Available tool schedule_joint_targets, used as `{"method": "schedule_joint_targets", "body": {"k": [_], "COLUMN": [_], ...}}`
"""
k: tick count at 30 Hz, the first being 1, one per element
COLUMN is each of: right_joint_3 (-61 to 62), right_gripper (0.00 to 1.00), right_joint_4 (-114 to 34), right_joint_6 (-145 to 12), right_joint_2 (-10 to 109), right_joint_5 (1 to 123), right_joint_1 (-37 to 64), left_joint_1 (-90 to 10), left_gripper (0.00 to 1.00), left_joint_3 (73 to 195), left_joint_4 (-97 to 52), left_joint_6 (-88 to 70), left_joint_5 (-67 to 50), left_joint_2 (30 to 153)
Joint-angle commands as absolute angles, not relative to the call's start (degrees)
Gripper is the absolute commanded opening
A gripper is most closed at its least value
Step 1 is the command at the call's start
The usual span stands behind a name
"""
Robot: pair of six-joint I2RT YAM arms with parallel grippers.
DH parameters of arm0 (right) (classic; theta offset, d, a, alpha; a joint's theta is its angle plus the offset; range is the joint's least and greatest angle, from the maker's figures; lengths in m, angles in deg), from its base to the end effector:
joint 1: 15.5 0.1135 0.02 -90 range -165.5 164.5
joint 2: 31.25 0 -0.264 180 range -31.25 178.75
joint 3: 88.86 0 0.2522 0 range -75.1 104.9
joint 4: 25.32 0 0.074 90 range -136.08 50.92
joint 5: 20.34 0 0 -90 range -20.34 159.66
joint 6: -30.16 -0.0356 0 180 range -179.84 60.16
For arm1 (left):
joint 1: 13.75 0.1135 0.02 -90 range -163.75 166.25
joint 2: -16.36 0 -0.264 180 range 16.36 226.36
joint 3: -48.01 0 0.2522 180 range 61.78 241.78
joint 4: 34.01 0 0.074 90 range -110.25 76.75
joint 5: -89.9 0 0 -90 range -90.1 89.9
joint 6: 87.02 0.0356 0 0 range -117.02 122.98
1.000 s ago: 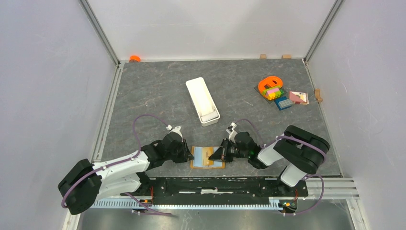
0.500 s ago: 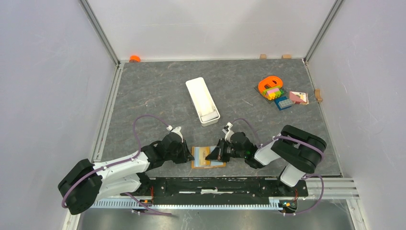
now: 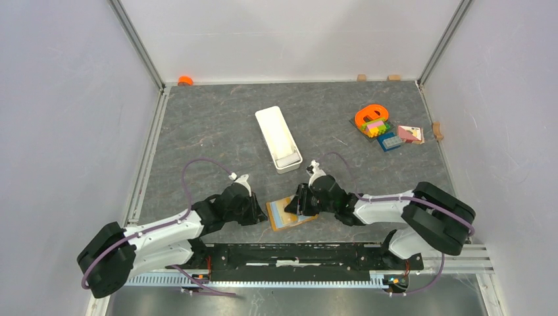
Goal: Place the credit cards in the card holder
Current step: Insert the credit card into the card holder.
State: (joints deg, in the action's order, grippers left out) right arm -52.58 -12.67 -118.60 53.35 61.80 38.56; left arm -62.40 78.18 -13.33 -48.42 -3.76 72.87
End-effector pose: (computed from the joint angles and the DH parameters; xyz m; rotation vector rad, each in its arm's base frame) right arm 0.1437 0.2066 0.1243 0.0143 2.4811 1.1542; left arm 0.1139 -0.1329 0.1416 -0.0295 2.5825 -0.8322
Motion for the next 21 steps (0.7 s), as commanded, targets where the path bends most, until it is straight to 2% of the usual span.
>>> {"method": "schedule_joint_targets", "body": {"k": [1,7,9,13,21], "right_joint_3": [-47.69,-45.49,-45.34,-45.14,-44.21], "right_gripper": [0.47,0.58,0.59,0.58,0.49], "right_joint_4": [-27.45,-31.62,-31.53,-30.68,-29.97], "right_joint_6": [-109.46,-104.31,-103.66,-103.01,-103.52], "right_joint_2": [48.86,46.68,47.07,48.80,50.05], "right_joint_5": [70.41,72.09,71.28,68.67,65.88], "right_joint_1": [38.73,38.69,38.81,38.99,40.99], "left_joint_1": [-62.69,-62.71,-62.71,-62.71,-62.97], "left_gripper": [0.25,0.29,0.30,0.30,0.26], "left_joint_3": [78.88,79.72,79.30,77.68,76.54], "left_joint_4": [-12.05,-12.82,-14.78,-19.91,-27.36], "left_joint_6": [-49.50,-49.58,-50.18,-51.97,-53.11], "left_joint_5": [-3.46,-4.04,-4.60,-6.52,-8.57], "left_joint_2": [70.83,69.72,70.08,72.39,78.71]}}
